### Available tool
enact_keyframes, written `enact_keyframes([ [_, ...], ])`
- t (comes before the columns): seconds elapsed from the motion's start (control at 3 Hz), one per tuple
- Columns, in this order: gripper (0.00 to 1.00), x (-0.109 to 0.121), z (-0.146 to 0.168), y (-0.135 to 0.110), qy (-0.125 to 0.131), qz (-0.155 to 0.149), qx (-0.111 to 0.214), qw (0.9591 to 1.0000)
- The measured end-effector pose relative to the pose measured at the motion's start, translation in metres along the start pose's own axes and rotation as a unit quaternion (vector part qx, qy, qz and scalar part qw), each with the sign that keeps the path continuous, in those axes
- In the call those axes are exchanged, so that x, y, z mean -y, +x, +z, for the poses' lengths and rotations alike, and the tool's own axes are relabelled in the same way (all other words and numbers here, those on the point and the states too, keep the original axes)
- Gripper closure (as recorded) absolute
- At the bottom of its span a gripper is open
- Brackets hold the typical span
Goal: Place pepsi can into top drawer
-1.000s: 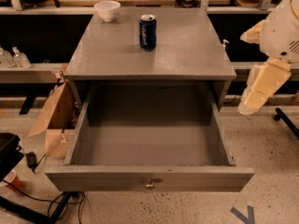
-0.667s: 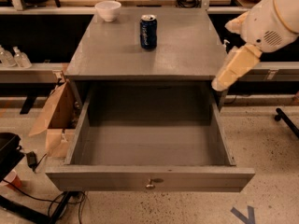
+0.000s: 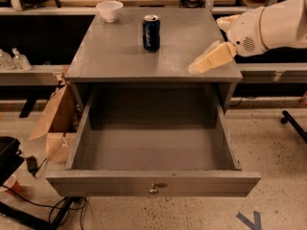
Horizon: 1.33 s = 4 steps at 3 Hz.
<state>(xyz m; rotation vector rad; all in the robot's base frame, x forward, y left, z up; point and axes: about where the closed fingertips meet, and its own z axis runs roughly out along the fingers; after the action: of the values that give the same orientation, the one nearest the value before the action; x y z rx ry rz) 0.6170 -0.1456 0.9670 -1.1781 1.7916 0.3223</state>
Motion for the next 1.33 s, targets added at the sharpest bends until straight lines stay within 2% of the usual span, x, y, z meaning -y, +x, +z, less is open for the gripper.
enact_keyframes([
  [0.33, 0.00, 0.018, 0.022, -0.007, 0.037, 0.029, 0.062, 0.9969],
  [0.67, 0.00, 0.029, 0.025, -0.014, 0.059, 0.033, 0.078, 0.9947],
  [1.0, 0.00, 0.030, 0.028, -0.015, 0.058, 0.035, 0.083, 0.9942],
  [1.33, 0.00, 0.059, 0.069, -0.030, 0.050, 0.038, 0.137, 0.9887],
])
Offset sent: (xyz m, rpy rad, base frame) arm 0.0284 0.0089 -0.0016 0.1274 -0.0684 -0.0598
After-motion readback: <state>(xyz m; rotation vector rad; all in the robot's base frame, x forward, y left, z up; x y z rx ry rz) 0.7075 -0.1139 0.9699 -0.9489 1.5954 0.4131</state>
